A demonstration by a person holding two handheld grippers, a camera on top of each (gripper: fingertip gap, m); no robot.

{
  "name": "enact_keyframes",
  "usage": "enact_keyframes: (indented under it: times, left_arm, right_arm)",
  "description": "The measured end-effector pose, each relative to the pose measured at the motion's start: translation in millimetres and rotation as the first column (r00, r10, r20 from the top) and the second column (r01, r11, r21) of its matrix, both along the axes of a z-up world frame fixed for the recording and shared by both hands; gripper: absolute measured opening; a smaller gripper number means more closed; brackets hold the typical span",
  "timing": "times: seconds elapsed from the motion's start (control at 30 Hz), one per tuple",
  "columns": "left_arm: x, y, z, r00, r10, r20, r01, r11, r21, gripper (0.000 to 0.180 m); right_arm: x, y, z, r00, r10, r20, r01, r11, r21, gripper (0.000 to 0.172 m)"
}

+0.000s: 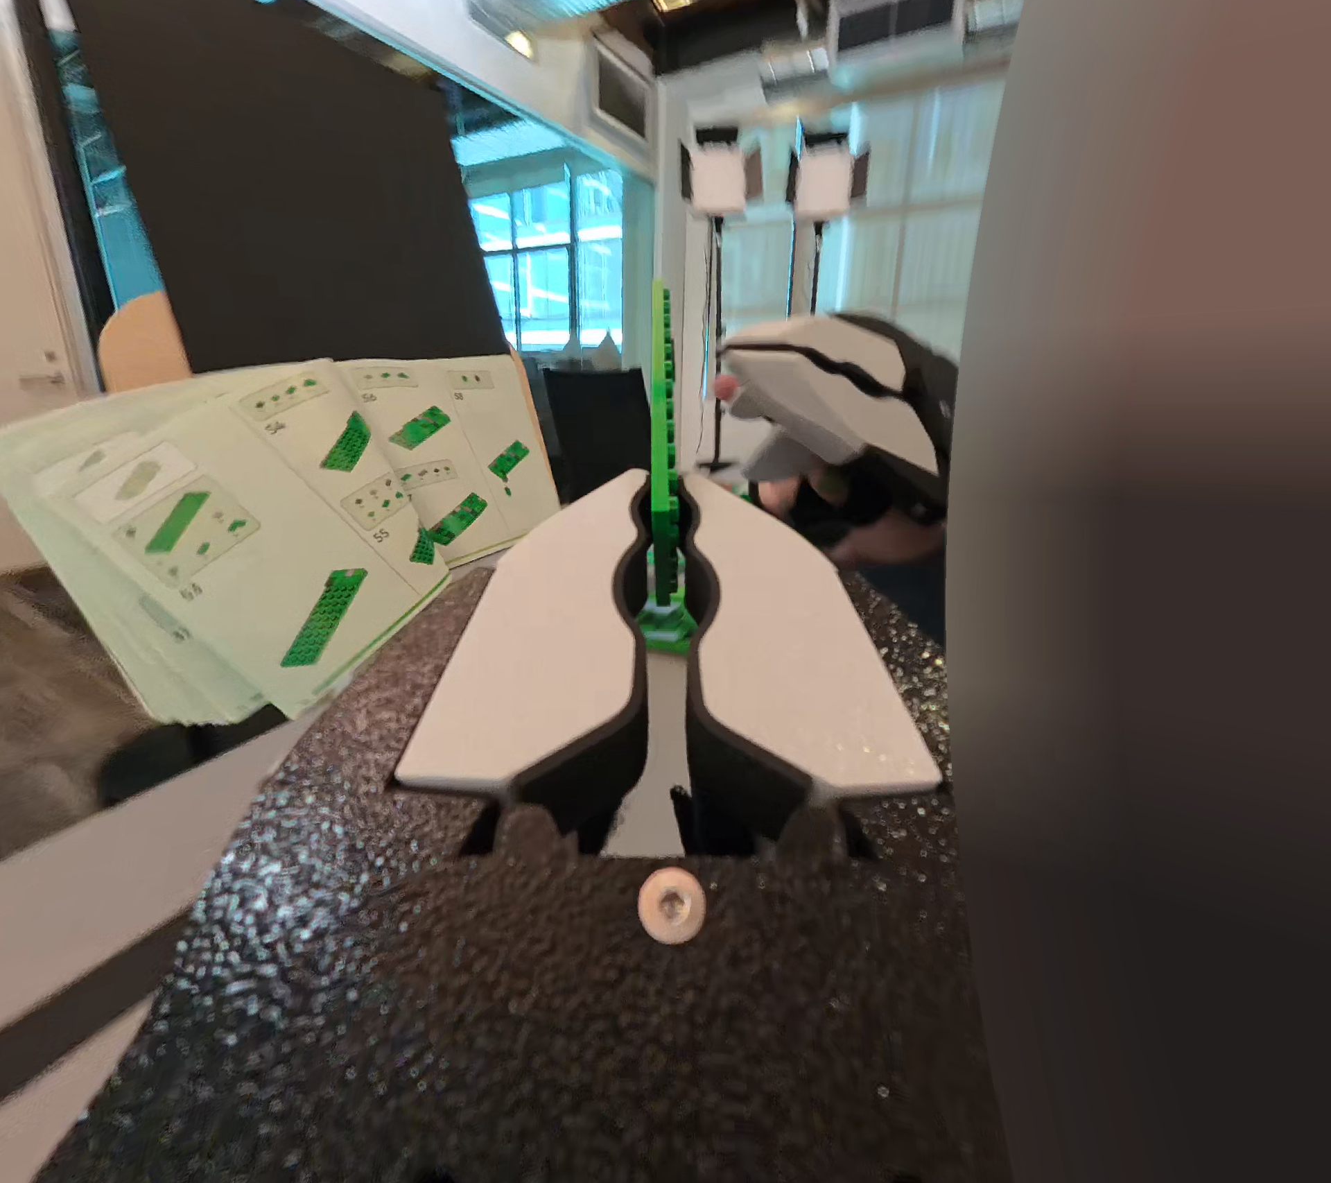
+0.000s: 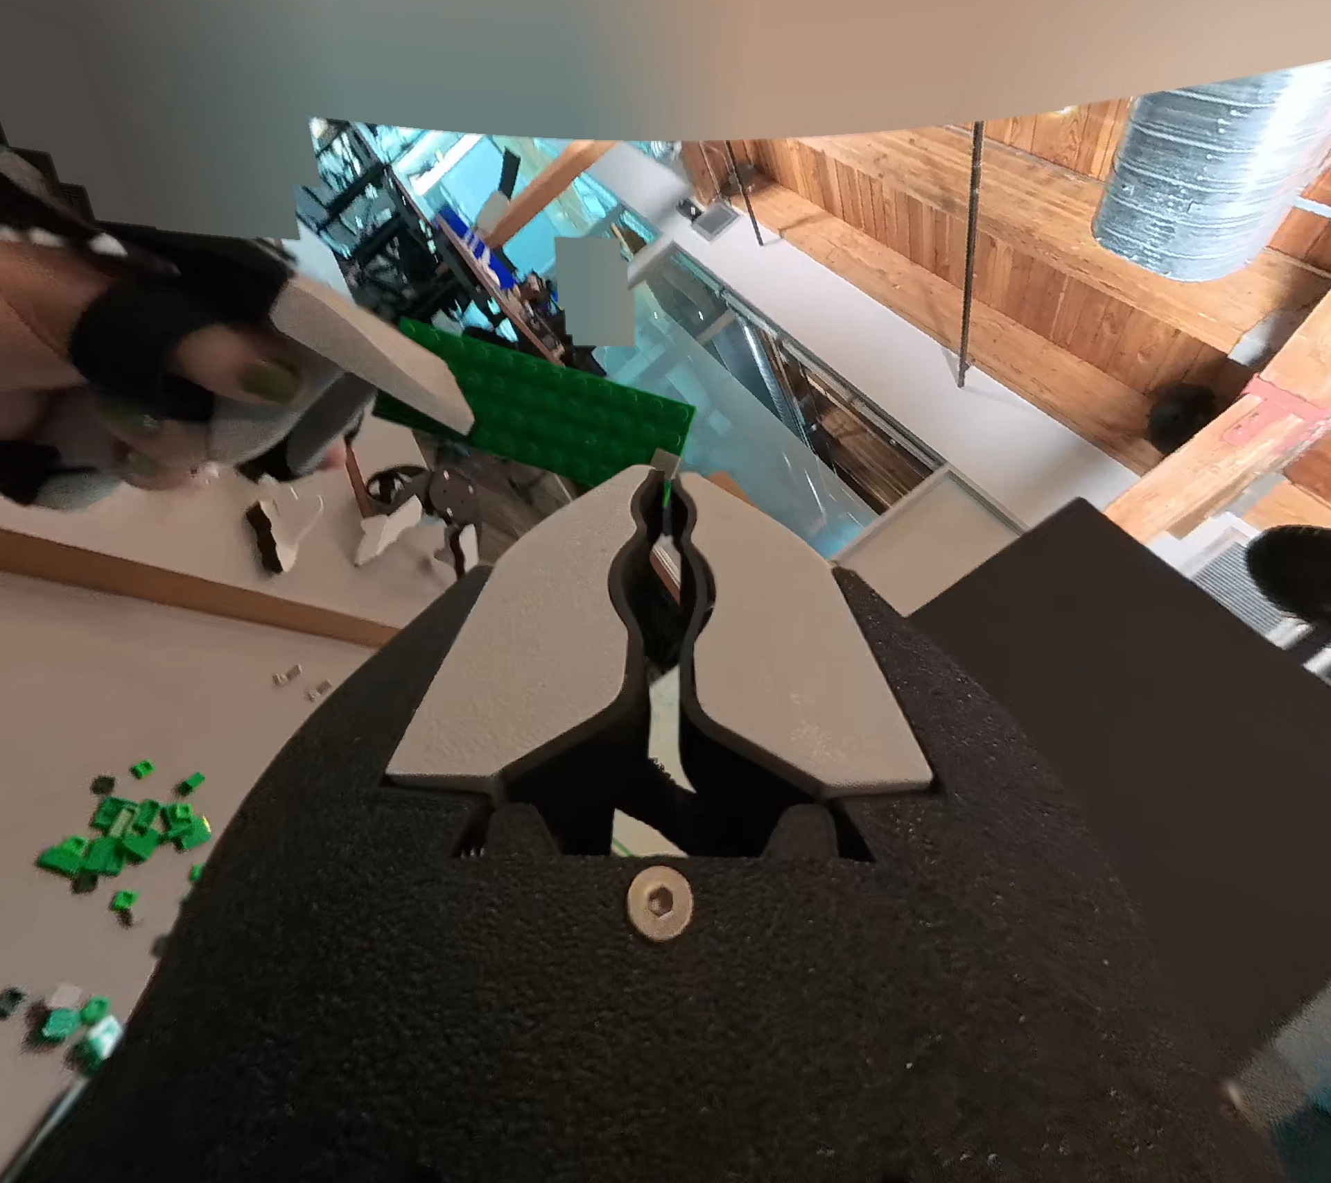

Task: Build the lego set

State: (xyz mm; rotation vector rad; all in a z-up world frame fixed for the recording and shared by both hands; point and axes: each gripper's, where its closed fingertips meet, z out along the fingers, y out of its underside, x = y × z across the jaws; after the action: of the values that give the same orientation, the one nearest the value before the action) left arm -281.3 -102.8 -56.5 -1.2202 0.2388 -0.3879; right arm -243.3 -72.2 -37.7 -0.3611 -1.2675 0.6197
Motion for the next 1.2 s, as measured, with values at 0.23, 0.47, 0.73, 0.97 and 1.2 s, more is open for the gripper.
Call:
enact_keyframes:
  times: [0.23, 0.47, 0.73, 0.97, 1.2]
  left_arm:
    - [-3, -10, 15, 0.938, -0.222, 0.267, 0.196, 0.973, 0.119, 0.004]
    - [8, -11, 19, 0.854, -0.379, 0.356, 0.332, 0.925, 0.187, 0.004]
    - [13, -11, 17, 0.864, -0.378, 0.332, 0.342, 0.925, 0.162, 0.004]
    - [14, -8, 15, 0.885, -0.353, 0.302, 0.326, 0.935, 0.138, 0.005]
    - [17, -10, 15, 0.906, -0.343, 0.247, 0.316, 0.938, 0.141, 0.005]
  right_arm:
    - [-3, -7, 16, 0.986, 0.081, -0.145, -0.084, 0.996, -0.013, 0.023]
    - [-3, -12, 18, 0.955, 0.097, -0.280, -0.098, 0.995, 0.008, 0.019]
    - [2, -7, 27, 0.949, 0.100, -0.300, -0.105, 0.994, 0.000, 0.013]
    - [0, -6, 23, 0.954, 0.081, -0.288, -0.084, 0.996, 0.004, 0.011]
    - [1, -11, 19, 0.952, 0.087, -0.293, -0.093, 0.996, -0.008, 0.008]
